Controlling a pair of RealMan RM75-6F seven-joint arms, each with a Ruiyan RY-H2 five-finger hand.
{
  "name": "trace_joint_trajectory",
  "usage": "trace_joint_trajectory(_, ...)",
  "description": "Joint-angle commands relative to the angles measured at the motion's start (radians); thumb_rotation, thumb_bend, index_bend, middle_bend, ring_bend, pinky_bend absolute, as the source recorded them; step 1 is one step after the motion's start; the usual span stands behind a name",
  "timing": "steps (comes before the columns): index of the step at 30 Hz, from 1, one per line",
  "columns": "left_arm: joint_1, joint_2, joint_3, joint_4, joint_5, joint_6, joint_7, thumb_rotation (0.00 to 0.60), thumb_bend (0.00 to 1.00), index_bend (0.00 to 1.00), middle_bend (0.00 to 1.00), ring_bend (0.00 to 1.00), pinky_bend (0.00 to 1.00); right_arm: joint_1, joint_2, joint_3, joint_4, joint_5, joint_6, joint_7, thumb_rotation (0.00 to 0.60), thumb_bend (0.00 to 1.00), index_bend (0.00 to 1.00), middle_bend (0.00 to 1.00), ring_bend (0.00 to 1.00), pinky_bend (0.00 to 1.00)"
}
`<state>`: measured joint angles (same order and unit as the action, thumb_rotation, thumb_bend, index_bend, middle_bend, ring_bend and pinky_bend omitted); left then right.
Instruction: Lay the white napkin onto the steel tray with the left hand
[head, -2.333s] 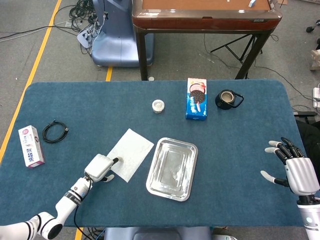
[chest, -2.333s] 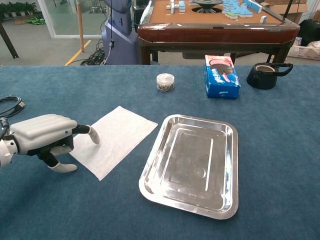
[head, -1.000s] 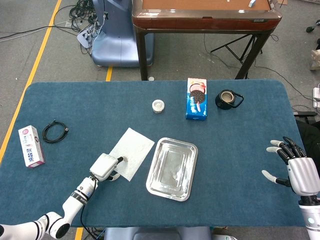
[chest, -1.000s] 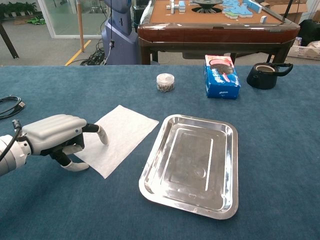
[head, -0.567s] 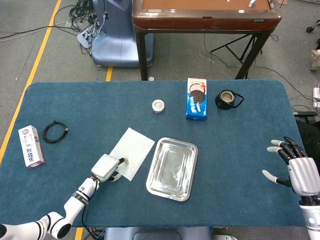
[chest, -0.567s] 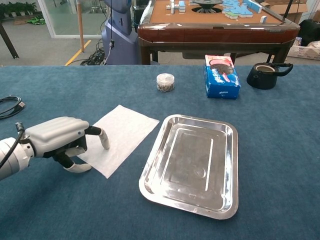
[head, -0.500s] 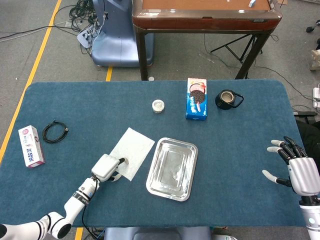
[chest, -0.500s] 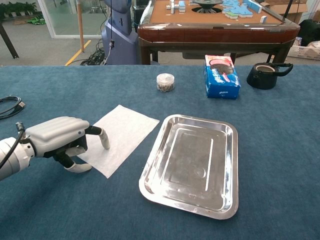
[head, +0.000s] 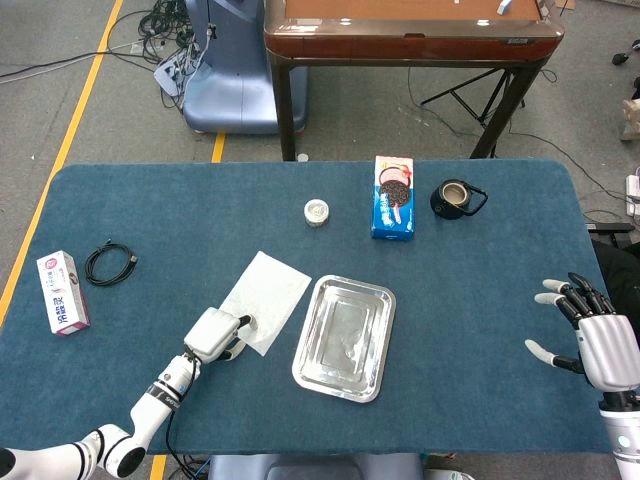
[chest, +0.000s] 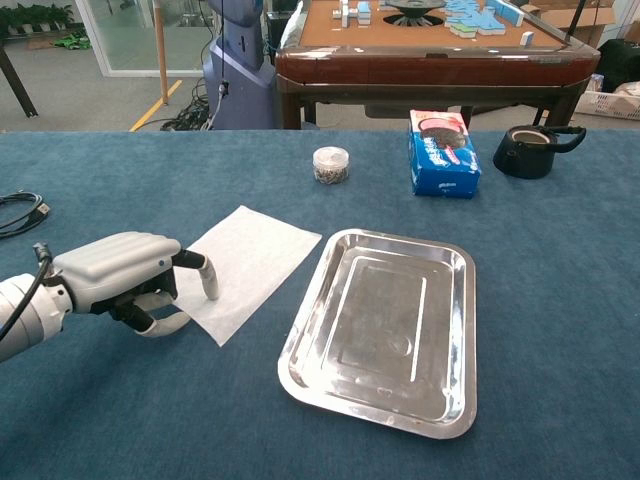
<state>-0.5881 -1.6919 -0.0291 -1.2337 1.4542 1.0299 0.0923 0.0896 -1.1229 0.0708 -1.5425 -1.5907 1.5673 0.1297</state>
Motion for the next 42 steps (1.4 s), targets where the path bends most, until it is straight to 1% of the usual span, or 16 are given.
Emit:
trace_joint_trajectory(1, 0.000, 0.000, -0.001, -0.001, -0.001, 0.000, 0.001, 0.600, 0.41, 0.40, 1.00, 1.00, 1.00, 0.000, 0.000, 0.000, 0.000, 0.000, -0.001, 0.000, 0.600, 0.03, 0.36, 0.26, 0.12, 0.23)
trace_joint_trajectory(13, 0.003, 0.009, -0.005, -0.020, -0.008, 0.005, 0.008, 0.600, 0.45, 0.42, 1.00, 1.00, 1.00, 0.000, 0.001, 0.000, 0.000, 0.000, 0.000, 0.003, 0.600, 0.03, 0.36, 0.26, 0.12, 0.23)
trace_joint_trajectory(16, 0.005, 0.008, -0.009, -0.027, -0.015, 0.007, 0.016, 0.600, 0.47, 0.44, 1.00, 1.00, 1.00, -0.001, 0.001, 0.000, -0.001, -0.002, 0.003, 0.004, 0.600, 0.03, 0.36, 0.26, 0.12, 0.23)
trace_joint_trajectory(24, 0.007, 0.008, -0.009, -0.032, -0.018, 0.010, 0.026, 0.600, 0.47, 0.50, 1.00, 1.00, 1.00, -0.002, 0.003, 0.001, -0.003, -0.003, 0.005, 0.005, 0.600, 0.03, 0.36, 0.26, 0.12, 0.23)
trace_joint_trajectory(34, 0.008, 0.013, -0.005, -0.035, -0.019, 0.003, 0.023, 0.600, 0.48, 0.53, 1.00, 1.00, 1.00, -0.002, 0.003, 0.001, -0.002, -0.002, 0.004, 0.005, 0.600, 0.03, 0.36, 0.26, 0.12, 0.23)
trace_joint_trajectory(42, 0.009, 0.027, -0.006, -0.056, -0.029, -0.006, 0.022, 0.600, 0.53, 0.55, 1.00, 1.00, 1.00, -0.002, 0.003, 0.001, -0.003, -0.003, 0.004, 0.005, 0.600, 0.03, 0.36, 0.26, 0.12, 0.23)
